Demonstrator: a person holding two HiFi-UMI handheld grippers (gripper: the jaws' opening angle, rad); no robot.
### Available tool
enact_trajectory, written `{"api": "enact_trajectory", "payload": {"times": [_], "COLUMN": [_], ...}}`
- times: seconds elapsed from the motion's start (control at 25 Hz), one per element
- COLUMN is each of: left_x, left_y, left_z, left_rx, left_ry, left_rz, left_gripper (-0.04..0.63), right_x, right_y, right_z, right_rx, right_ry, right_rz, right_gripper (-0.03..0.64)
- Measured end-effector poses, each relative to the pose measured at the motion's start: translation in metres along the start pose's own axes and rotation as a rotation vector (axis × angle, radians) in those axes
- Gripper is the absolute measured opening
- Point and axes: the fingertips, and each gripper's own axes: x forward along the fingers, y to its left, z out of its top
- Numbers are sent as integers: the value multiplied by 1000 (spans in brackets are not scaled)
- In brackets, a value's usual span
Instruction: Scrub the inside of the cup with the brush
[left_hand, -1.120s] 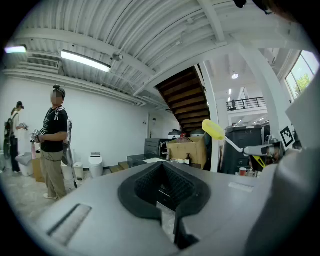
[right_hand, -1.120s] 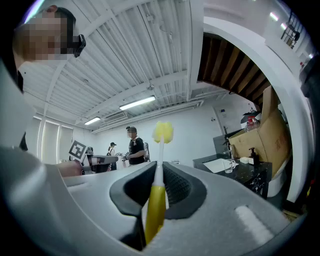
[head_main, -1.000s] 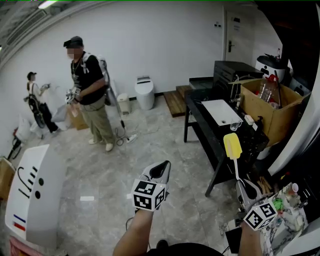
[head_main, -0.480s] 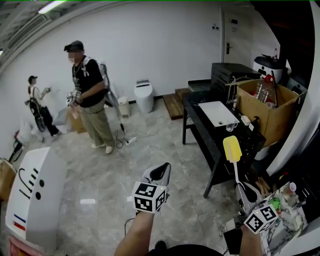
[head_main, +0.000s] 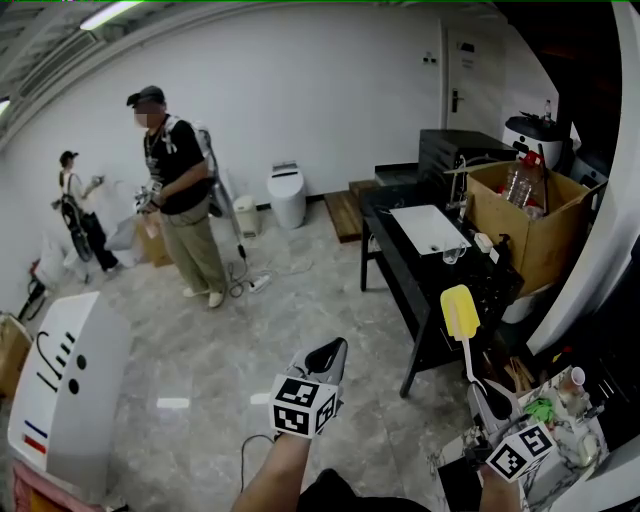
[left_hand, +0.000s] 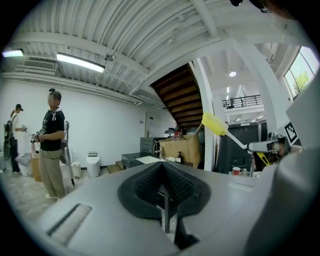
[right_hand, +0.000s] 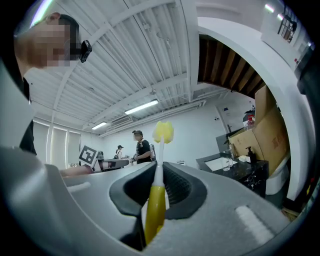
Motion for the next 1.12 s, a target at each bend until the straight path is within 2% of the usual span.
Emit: {"api": "enact_trajectory", "payload": {"times": [0.24, 0.48, 1.12], "left_x": [17, 61, 193], "left_y": [-6, -6, 45], "left_z": [-7, -12, -3], "left_rx": [-7, -13, -4], "left_ry": [15, 18, 28], "left_rz": [-23, -48, -138], "left_gripper": [17, 17, 17], "right_x": [-5, 4, 106], "right_y": [-11, -44, -118], "right_z": [-13, -17, -5], "right_rx": [24, 34, 37], "right_ry": [30, 51, 84], "right_rz": [-22, -62, -153], "right_gripper": [43, 43, 43]}}
